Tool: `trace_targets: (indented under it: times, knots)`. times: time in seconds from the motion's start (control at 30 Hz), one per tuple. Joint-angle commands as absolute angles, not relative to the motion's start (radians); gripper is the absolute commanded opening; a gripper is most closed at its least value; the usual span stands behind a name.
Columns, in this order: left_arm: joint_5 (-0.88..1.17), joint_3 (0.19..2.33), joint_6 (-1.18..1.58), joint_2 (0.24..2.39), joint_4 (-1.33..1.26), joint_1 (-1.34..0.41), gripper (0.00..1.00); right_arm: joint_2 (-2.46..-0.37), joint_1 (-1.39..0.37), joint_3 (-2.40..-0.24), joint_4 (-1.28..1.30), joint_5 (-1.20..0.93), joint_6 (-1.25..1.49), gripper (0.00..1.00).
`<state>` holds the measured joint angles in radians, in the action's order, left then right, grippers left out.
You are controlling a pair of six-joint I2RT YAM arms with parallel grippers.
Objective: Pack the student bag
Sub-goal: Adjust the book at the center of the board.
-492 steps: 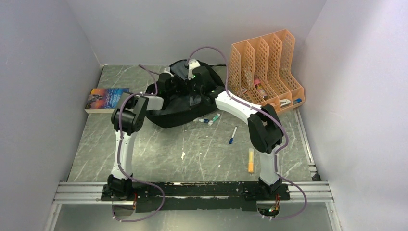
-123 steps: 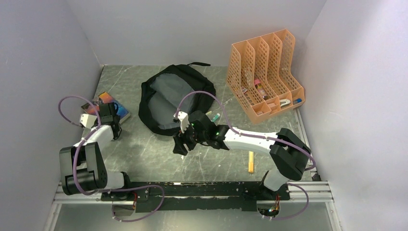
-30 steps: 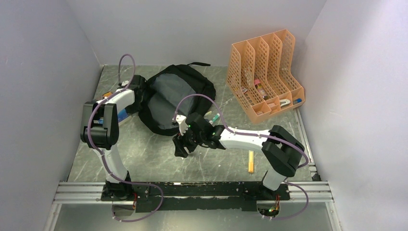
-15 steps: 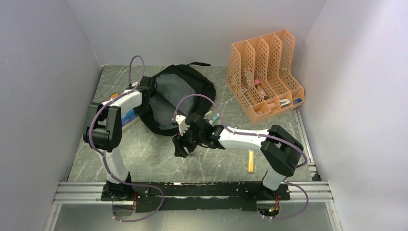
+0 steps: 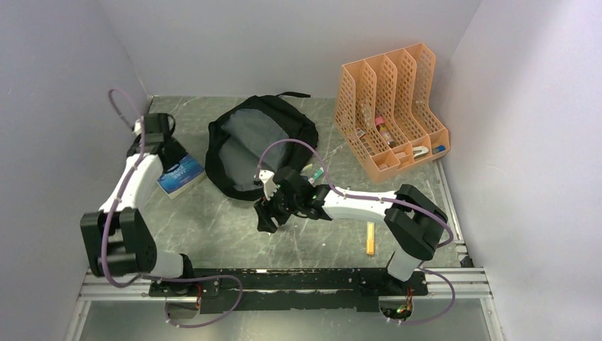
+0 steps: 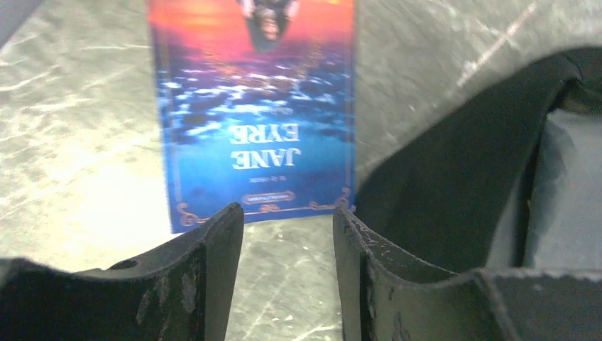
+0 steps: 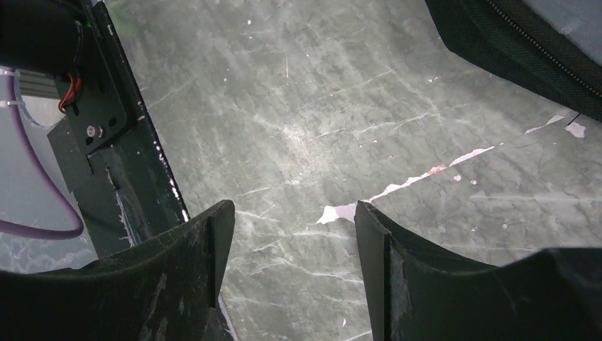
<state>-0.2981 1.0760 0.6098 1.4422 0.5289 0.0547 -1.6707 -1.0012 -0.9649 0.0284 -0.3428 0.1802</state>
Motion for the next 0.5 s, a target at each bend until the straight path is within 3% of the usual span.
trace_targets:
  times: [0.0,0.47]
  knots:
    - [-0.179,0.952,0.635,1.362,0.439,0.146,0.55,-1.689,-0.996,-0.991,0.027,-0.356,0.183,0.67]
    - [-0.142,0.762,0.615,1.322,0.315,0.337,0.68,-1.680,-0.996,-0.986,0.023,-0.370,0.186,0.67]
